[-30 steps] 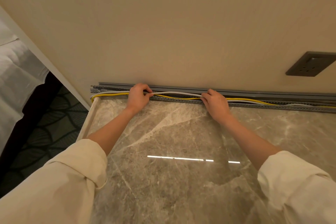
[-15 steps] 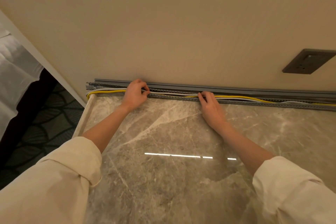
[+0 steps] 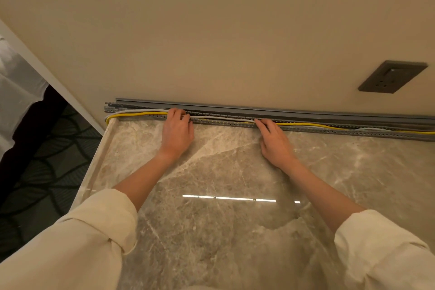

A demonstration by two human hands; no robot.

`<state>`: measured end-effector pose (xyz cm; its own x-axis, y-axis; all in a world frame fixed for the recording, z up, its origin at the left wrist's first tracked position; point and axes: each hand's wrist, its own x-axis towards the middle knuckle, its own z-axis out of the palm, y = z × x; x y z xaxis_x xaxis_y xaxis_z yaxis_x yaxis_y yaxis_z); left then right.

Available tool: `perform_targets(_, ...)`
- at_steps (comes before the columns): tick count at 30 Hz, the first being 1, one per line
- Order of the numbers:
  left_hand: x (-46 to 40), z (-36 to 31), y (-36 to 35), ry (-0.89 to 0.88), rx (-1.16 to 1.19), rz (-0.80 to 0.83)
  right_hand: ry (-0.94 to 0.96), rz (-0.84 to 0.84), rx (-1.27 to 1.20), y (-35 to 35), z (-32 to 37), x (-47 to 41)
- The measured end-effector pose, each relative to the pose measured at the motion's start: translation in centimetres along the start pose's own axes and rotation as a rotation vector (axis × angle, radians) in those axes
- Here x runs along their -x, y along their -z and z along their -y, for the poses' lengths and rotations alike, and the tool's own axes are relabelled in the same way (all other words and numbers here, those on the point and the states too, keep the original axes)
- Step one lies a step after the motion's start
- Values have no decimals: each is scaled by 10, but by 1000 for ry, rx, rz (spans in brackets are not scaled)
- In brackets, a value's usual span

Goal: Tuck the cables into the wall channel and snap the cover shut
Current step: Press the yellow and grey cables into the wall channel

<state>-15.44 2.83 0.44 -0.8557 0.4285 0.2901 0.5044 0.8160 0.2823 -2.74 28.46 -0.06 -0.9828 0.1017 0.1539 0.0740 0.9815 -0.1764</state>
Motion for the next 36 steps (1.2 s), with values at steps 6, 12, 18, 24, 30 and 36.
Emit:
perform_targets(6,3,4,3,-46,-47,68,-319,-133,77,11,-31,17)
perform_targets(12,4,3,3,-82,-102,107,-474,27,213,18,-36,10)
perform_targets(18,14,9,4,-94,-41,149,-487,34,282,23,-3,-6)
perform_targets(24,15,31,20,-140,101,166,-12,19,35,5,77,-37)
perform_targets(30,12,74,47,-107,91,31,214,29,35,-8,140,-77)
perform_targets(36,-3,132,75,152,25,-69,378,33,-40,-19,180,-109)
